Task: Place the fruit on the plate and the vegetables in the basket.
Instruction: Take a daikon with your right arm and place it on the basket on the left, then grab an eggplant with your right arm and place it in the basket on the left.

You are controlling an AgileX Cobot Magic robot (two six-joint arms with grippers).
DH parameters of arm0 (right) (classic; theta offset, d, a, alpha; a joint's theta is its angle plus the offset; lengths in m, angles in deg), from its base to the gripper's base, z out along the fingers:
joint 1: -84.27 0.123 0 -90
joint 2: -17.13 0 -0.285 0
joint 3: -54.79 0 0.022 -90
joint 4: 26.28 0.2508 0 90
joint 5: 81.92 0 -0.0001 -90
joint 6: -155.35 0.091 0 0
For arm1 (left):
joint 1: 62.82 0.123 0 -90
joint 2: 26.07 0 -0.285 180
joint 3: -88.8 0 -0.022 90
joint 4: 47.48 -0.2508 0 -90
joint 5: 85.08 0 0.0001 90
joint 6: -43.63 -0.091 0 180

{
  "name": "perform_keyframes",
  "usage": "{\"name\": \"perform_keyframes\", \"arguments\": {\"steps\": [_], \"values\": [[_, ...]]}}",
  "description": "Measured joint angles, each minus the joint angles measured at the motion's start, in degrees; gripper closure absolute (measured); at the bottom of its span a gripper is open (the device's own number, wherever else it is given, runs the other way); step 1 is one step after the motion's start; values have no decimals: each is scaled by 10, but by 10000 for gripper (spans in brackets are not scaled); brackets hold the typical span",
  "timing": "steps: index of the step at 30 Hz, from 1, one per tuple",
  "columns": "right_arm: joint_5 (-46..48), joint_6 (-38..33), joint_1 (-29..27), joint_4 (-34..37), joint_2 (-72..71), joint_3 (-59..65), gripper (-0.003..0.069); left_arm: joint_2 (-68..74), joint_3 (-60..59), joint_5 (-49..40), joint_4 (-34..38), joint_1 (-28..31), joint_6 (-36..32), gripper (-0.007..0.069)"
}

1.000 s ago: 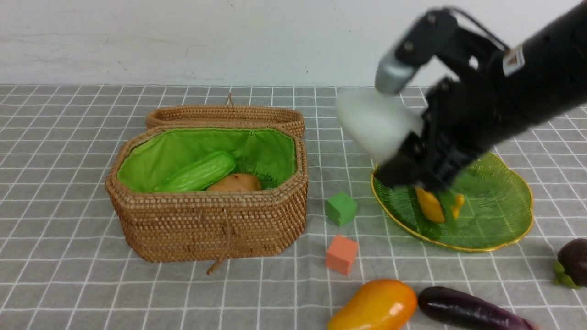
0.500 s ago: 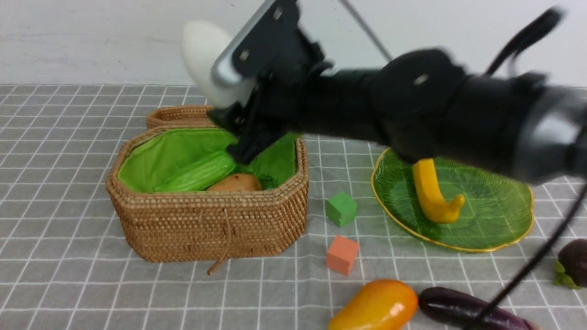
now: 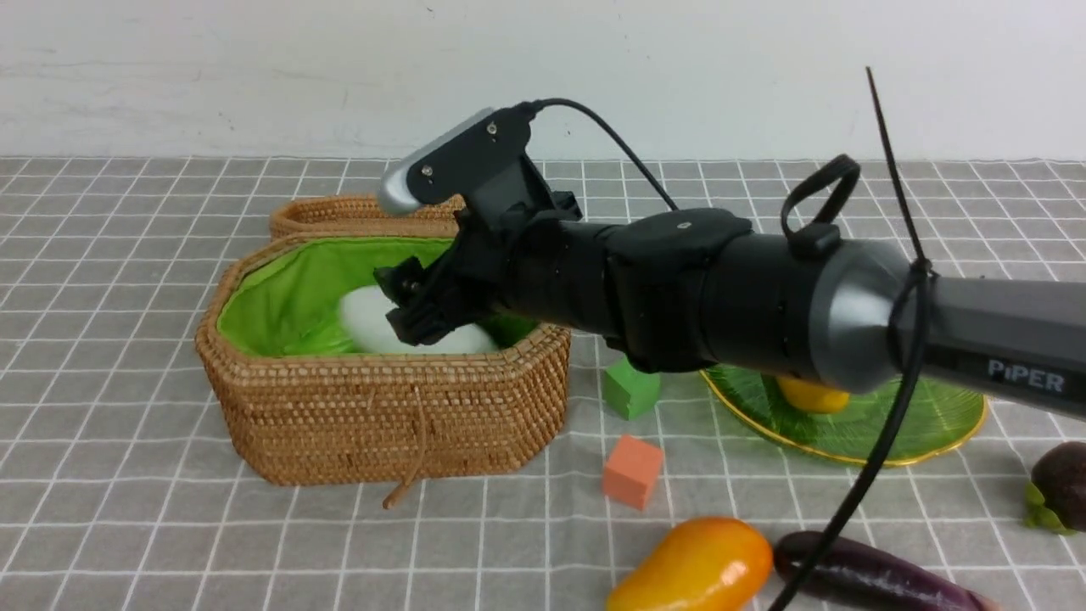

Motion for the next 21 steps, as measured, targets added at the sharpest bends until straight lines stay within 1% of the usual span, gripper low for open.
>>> {"name": "perform_keyframes", "arguments": {"steps": [3,5,7,9,10,13,14,15,16,17,18,19,20,21], "values": [[42,0,0,2,-12,0,5,0,0,0,0,0,0,479],[89,0,0,-3,-22,2,34,0,0,0,0,0,0,479],[155,2,0,-24,-38,8,69,0,0,0,0,0,0,479],[234,26,-1,-67,-60,16,92,0,0,0,0,0,0,479],[279,53,-3,-104,-74,19,99,0,0,0,0,0,0,479],[412,170,-15,-239,-114,21,106,0,0,0,0,0,0,479],[467,231,-25,-316,-131,21,107,0,0,0,0,0,0,479],[510,286,-32,-362,-143,21,107,0,0,0,0,0,0,479],[541,331,-40,-409,-153,21,107,0,0,0,0,0,0,479],[548,342,-44,-433,-155,21,107,0,0,0,0,0,0,479],[599,436,-60,-517,-168,22,109,0,0,0,0,0,0,479],[628,491,-71,-577,-177,25,109,0,0,0,0,0,0,479],[645,531,-81,-622,-188,31,109,0,0,0,0,0,0,479],[661,581,-99,-693,-202,51,109,0,0,0,0,0,0,479]]}}
